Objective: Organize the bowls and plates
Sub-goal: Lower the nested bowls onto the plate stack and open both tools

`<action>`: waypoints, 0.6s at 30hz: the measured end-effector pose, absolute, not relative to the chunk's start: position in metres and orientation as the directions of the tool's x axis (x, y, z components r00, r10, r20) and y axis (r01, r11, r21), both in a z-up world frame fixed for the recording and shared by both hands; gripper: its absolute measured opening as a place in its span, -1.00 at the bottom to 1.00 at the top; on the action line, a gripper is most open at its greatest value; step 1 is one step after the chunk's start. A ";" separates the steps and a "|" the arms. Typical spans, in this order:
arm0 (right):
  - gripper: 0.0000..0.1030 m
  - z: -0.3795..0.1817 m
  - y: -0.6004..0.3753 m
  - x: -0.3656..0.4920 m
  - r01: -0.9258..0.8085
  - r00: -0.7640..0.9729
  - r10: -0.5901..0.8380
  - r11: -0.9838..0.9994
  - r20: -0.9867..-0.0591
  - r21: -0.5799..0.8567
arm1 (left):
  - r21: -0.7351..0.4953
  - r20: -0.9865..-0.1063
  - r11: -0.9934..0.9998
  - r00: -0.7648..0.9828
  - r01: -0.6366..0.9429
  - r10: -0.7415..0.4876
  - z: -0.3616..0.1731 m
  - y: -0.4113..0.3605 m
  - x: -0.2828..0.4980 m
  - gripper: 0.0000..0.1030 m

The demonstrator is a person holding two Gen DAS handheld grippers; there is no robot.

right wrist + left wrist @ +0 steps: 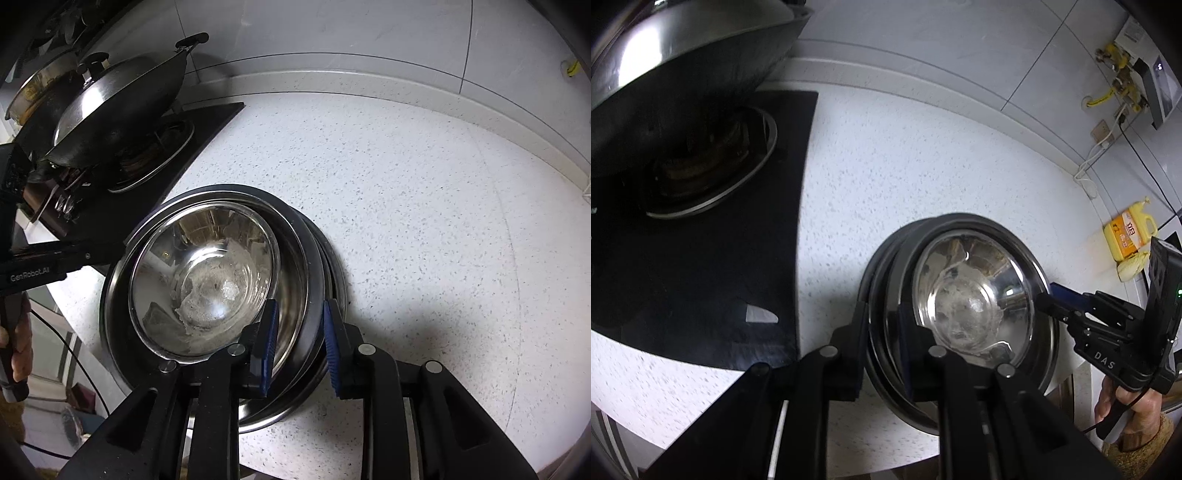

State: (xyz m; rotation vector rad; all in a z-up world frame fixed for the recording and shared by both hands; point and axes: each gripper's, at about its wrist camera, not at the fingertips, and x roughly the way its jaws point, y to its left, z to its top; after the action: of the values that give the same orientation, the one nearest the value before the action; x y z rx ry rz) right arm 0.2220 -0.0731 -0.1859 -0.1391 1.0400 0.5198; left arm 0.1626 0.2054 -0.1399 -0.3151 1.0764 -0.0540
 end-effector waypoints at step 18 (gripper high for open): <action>-0.31 -0.159 -0.075 0.184 -0.460 0.547 0.294 0.888 -0.784 0.011 | -0.109 -0.765 0.988 0.644 -0.109 -0.013 -0.085 0.175 0.135 -0.71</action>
State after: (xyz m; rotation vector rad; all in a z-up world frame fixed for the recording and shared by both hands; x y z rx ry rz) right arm 0.1840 -0.0751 -0.1586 -0.2050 0.8857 0.4504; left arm 0.1348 0.1752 -0.0848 -0.1498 0.8699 0.0551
